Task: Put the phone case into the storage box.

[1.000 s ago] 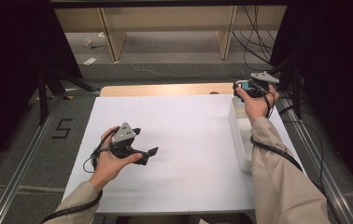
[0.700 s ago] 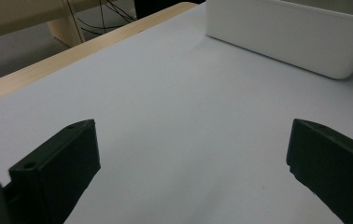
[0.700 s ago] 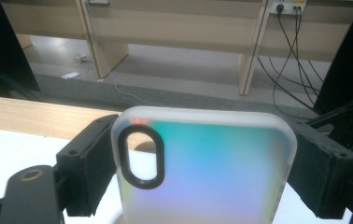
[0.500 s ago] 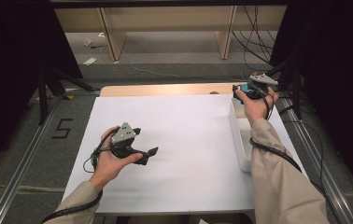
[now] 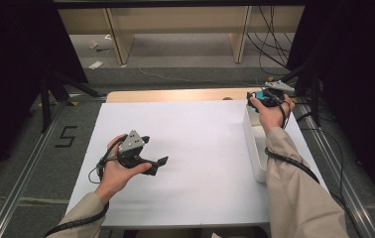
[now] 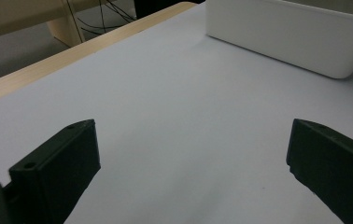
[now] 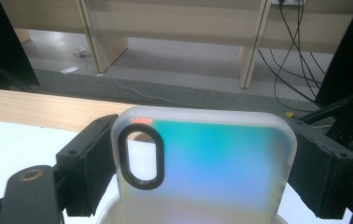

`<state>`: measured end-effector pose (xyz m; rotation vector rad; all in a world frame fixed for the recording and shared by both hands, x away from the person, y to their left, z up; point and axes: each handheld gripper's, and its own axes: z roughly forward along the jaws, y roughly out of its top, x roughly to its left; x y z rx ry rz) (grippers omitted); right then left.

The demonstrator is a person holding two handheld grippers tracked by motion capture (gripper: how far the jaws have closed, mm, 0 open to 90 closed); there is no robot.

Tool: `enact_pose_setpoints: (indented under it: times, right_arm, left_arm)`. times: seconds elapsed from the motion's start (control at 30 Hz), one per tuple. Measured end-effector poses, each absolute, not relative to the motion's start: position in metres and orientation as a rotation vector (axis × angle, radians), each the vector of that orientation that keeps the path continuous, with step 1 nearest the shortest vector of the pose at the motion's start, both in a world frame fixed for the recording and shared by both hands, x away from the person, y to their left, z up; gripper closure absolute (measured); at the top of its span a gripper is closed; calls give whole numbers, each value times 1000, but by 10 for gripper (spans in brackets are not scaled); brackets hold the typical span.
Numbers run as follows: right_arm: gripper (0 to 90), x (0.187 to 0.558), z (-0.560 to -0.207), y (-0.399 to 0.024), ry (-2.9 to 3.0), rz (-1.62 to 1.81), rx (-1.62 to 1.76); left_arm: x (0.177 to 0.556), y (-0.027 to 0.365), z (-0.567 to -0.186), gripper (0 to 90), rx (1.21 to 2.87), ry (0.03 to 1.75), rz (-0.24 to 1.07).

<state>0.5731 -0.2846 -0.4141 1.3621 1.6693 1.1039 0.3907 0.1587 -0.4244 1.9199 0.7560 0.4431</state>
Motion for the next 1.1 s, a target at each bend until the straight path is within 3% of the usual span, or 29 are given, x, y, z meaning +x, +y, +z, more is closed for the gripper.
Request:
enact_pose_setpoints:
  times: [1.1]
  right_arm:
    - [154,576,-422,-286,1681,1106,1376]
  left_arm:
    - [391,159,-424,19,1917,759,442]
